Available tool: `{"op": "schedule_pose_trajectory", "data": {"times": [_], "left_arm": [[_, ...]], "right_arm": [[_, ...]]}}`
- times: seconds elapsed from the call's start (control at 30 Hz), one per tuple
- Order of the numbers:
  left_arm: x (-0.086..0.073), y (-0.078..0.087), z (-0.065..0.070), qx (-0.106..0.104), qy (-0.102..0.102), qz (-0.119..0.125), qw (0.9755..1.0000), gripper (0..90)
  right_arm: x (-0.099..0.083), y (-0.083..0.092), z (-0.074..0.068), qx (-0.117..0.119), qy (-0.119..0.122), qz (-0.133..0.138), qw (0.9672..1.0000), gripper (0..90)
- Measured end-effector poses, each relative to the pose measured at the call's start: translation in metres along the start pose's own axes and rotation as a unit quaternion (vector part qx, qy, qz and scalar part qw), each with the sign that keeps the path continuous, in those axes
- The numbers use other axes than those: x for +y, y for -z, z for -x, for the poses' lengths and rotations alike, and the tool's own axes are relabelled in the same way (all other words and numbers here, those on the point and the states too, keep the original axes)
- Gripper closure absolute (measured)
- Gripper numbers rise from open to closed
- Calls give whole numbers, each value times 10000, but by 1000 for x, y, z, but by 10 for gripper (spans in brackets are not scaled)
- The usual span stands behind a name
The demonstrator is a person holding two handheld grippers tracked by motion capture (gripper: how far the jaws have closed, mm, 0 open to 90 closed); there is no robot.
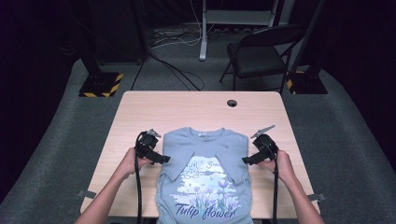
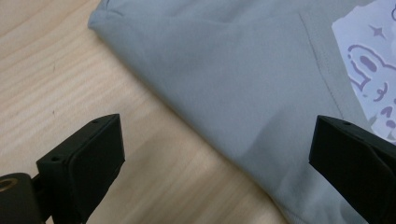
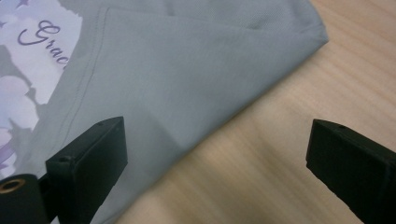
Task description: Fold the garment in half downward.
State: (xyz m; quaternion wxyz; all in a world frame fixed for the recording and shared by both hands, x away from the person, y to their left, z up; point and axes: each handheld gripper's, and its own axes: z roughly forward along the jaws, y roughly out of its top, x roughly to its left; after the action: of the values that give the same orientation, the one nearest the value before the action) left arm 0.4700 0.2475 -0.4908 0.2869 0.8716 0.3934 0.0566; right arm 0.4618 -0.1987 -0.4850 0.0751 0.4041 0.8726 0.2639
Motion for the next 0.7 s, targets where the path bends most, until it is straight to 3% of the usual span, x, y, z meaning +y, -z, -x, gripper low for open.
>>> {"op": "schedule_pose_trajectory", "data": {"times": [0.17,0.37,0.7], "left_arm": [[11,-4,-6,-26,-107,-14,9999,15],[23,-11,-15,-58,-52,-61,10000,2],[44,-23,-26,149,-46,-184,9997,0]], "right_arm": [[10,-6,8,1,-4,-32,10000,48],[21,-13,16,-31,-63,-119,9999,48],[43,-24,30,-60,-159,-244,9996,25]]}}
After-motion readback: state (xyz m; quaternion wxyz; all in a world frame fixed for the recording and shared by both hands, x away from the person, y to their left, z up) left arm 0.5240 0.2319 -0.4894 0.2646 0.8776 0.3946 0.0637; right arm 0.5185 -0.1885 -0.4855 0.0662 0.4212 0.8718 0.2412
